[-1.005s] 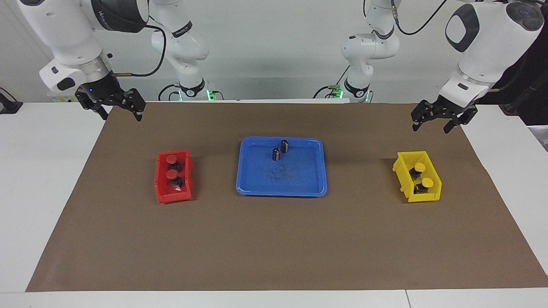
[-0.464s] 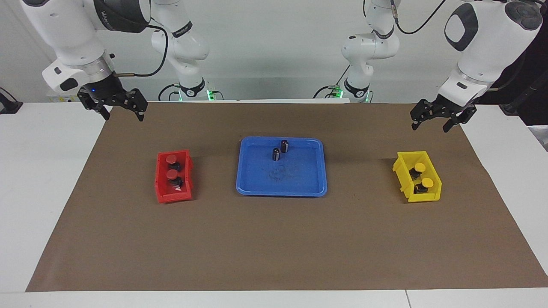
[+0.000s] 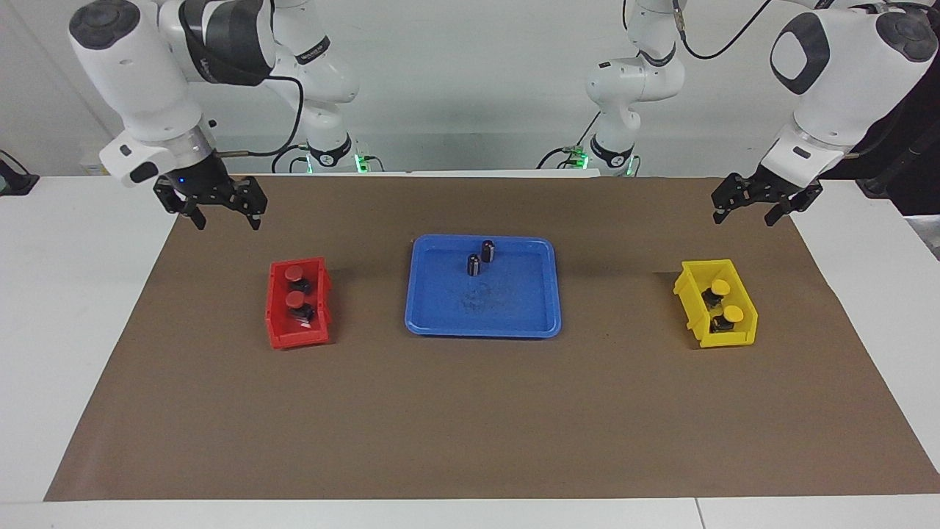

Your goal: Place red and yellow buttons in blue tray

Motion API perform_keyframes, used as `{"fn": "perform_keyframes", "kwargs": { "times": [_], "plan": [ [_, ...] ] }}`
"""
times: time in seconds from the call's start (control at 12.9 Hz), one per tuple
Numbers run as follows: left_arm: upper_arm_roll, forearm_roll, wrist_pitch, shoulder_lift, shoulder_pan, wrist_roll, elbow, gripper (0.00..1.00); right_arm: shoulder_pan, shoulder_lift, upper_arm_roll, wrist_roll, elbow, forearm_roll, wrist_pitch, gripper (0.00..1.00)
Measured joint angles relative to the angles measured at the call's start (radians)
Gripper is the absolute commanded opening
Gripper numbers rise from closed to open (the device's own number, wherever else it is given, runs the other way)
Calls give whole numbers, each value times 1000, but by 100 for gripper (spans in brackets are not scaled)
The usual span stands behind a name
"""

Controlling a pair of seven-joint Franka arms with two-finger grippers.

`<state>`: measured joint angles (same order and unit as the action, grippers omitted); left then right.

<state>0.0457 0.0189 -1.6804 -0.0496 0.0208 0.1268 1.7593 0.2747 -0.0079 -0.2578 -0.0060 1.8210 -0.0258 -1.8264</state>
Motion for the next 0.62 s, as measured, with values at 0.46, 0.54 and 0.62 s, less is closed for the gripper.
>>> {"fn": "perform_keyframes", "kwargs": {
  "times": [0.46, 0.54, 0.62],
  "plan": [
    [-3, 0, -66, -18, 30, 31, 39, 100, -67, 100, 0, 36, 145, 1, -302, 63],
    [-3, 0, -80, -19, 31, 37, 51, 100, -69, 107, 0, 37, 176, 1, -344, 63],
    [-3, 0, -92, -20, 35, 42, 61, 100, -69, 109, 2, 37, 204, 1, -371, 63]
  ]
}}
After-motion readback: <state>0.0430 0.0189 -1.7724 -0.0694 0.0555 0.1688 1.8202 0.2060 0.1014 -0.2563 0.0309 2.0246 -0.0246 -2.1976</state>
